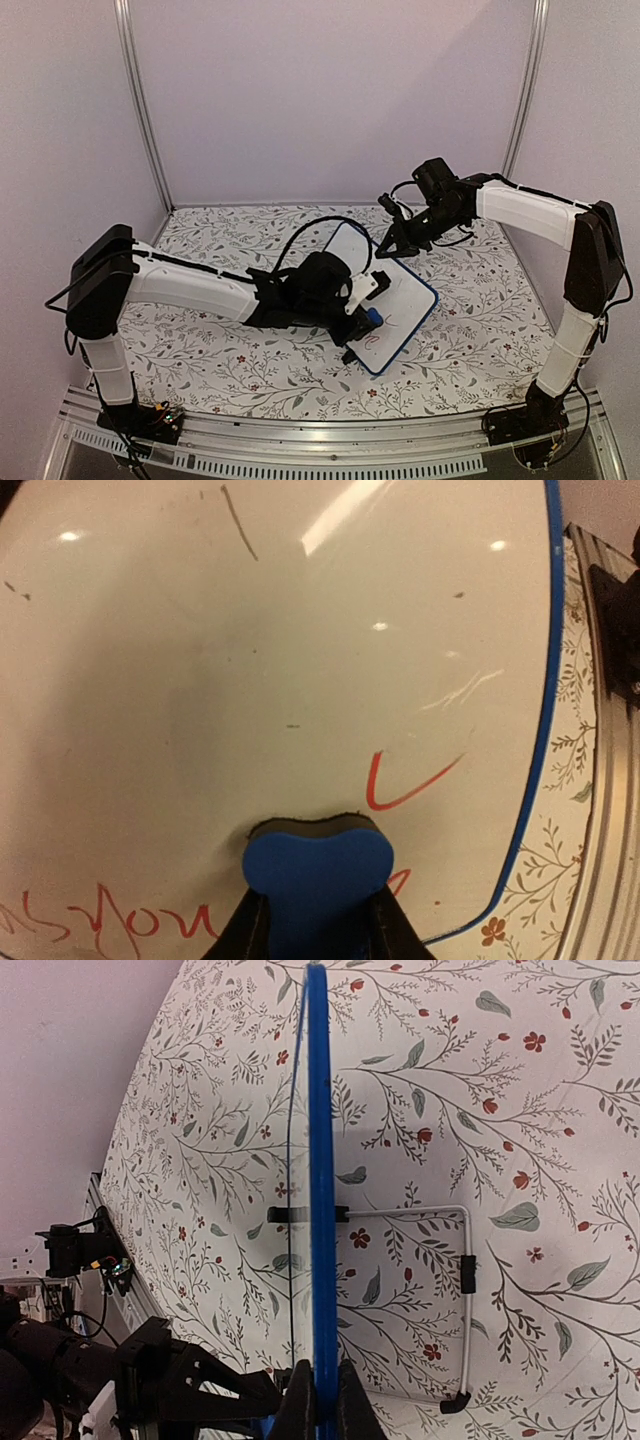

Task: Erase the whiteboard
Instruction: Erase the whiteboard from the whiteboard stand.

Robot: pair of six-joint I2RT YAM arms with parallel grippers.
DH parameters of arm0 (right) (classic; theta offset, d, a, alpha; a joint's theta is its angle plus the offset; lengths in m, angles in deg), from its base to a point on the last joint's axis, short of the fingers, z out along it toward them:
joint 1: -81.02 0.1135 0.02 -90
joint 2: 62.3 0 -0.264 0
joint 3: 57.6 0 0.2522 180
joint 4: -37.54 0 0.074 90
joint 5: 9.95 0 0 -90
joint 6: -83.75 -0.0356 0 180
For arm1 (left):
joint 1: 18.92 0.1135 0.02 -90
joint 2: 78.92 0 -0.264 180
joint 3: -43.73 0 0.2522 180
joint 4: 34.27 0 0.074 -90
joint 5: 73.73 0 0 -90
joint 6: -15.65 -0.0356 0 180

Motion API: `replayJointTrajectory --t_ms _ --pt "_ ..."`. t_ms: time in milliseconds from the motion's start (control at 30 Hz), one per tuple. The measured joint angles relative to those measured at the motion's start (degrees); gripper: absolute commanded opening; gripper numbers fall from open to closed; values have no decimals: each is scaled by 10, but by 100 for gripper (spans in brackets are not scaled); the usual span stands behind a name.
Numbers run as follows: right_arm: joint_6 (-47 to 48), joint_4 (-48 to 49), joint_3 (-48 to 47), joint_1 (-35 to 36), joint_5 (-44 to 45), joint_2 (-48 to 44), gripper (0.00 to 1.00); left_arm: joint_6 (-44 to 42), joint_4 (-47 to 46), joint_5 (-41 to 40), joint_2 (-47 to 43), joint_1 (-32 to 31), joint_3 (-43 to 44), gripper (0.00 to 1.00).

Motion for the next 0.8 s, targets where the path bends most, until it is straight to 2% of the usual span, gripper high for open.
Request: replayJointTrajectory --t_ms 400,800 --pt "1 0 0 0 0 0 0 11 2 12 -9 2 -29 0" --pt "-3 0 0 0 -1 0 0 -17 57 18 -6 2 45 0"
